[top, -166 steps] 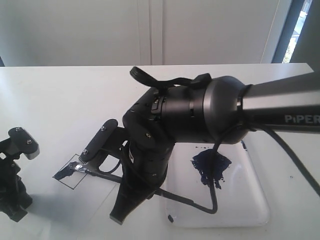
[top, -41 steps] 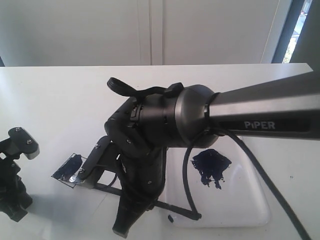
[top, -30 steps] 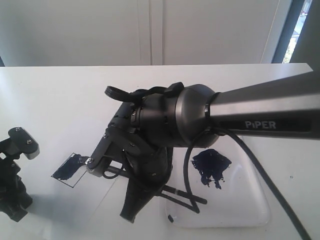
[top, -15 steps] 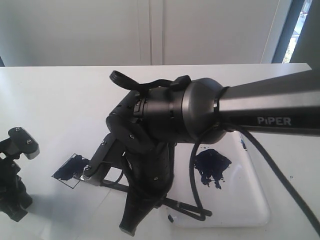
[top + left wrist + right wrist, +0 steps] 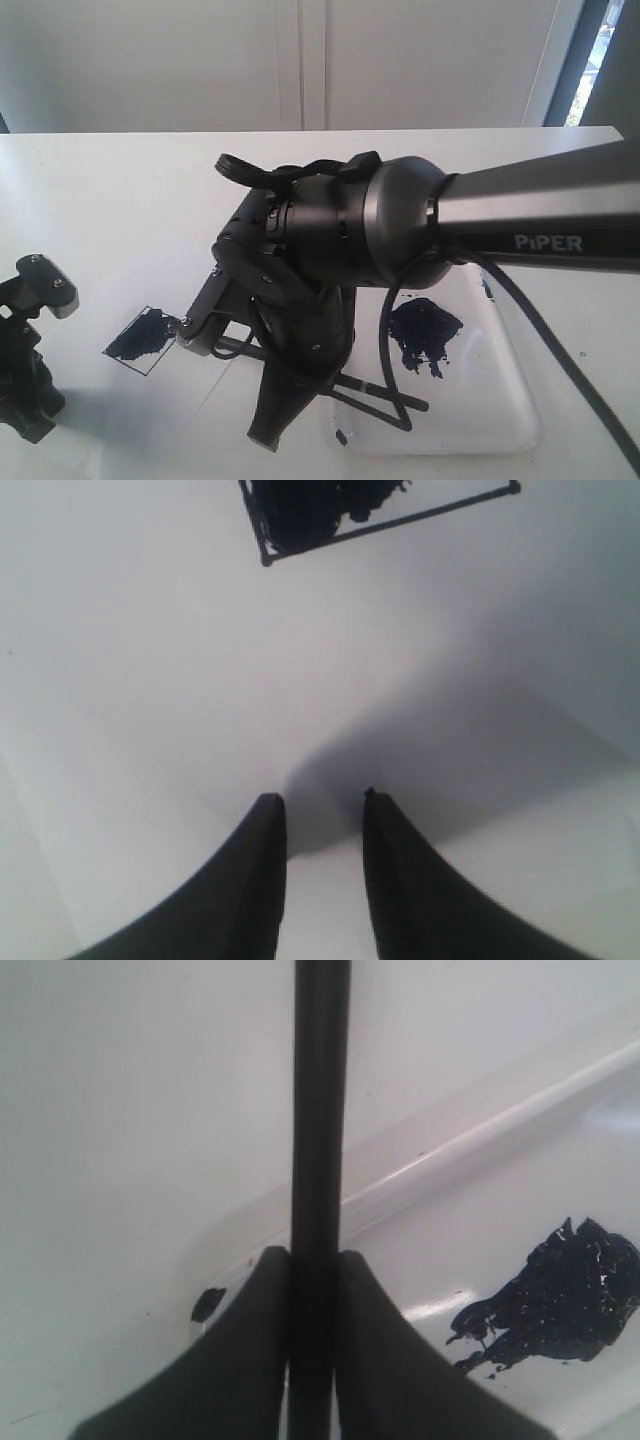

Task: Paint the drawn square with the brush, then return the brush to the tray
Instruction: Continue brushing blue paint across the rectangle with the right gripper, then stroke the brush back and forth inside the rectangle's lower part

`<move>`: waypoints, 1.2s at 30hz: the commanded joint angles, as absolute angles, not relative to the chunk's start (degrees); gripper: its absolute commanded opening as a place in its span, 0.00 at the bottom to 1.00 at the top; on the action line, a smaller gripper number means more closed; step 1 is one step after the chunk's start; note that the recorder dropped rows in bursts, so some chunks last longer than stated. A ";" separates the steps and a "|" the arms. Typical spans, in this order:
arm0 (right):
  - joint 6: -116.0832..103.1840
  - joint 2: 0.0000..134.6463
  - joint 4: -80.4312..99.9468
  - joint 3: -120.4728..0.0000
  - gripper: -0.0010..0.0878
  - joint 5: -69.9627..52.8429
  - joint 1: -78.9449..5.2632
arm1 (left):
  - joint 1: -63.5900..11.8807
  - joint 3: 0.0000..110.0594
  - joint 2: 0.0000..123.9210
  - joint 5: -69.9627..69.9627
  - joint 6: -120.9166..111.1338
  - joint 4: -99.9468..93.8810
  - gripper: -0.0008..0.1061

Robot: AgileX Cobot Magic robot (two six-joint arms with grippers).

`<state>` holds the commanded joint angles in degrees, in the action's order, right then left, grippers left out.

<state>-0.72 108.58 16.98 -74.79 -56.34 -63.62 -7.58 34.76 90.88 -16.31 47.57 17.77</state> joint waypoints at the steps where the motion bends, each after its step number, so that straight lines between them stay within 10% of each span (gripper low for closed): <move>1: -0.89 108.58 17.10 -74.79 0.01 -56.34 -63.62 | -7.58 34.76 90.88 -16.31 47.57 17.77 0.32; 36: 0.81 108.58 16.84 -74.79 0.01 -58.98 -65.64 | -7.58 34.76 89.60 -16.65 47.29 17.90 0.32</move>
<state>0.81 108.58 16.84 -74.79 -58.98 -65.64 -7.58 34.76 89.60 -16.65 47.29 17.90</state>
